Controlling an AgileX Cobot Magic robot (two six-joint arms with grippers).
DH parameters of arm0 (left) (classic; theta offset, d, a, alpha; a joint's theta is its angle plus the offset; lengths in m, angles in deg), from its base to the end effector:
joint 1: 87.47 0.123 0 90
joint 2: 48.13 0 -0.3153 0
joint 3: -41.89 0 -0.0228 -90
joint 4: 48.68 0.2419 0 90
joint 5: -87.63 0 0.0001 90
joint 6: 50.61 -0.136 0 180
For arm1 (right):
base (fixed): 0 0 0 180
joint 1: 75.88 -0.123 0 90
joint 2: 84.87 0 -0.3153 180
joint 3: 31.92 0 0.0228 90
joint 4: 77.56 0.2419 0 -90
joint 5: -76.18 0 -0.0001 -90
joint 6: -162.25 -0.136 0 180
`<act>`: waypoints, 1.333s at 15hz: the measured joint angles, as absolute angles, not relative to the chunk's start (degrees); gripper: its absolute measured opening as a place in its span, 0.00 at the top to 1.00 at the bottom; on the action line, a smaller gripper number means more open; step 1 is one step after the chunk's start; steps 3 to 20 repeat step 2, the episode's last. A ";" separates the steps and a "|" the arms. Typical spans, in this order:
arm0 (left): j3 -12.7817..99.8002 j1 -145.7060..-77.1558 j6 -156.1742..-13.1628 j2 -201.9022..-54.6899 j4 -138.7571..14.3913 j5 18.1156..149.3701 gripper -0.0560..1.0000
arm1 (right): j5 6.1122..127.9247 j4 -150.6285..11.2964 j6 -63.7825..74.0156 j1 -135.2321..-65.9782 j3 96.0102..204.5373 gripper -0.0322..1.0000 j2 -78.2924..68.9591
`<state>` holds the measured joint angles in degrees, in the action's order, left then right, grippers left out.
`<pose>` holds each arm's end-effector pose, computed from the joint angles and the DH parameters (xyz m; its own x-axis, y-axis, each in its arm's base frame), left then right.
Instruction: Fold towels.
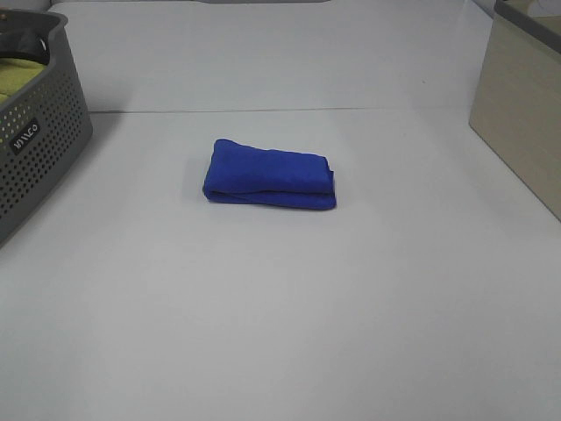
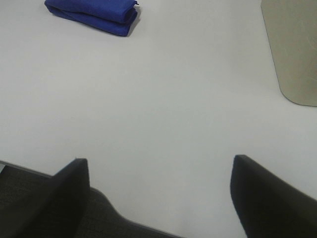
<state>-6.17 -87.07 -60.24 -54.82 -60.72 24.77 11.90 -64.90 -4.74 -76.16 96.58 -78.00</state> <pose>-0.0097 -0.0253 0.2570 -0.4430 0.0667 -0.8941 0.1903 0.9815 -0.0211 -0.0063 0.0268 0.2361 -0.5045 -0.1294 -0.8536 -0.2394 0.9709 -0.0057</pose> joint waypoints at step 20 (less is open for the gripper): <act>-6.17 -87.07 -60.24 -54.82 -60.72 24.77 0.30 | 11.90 -64.78 -4.74 -76.16 96.58 0.23 -78.00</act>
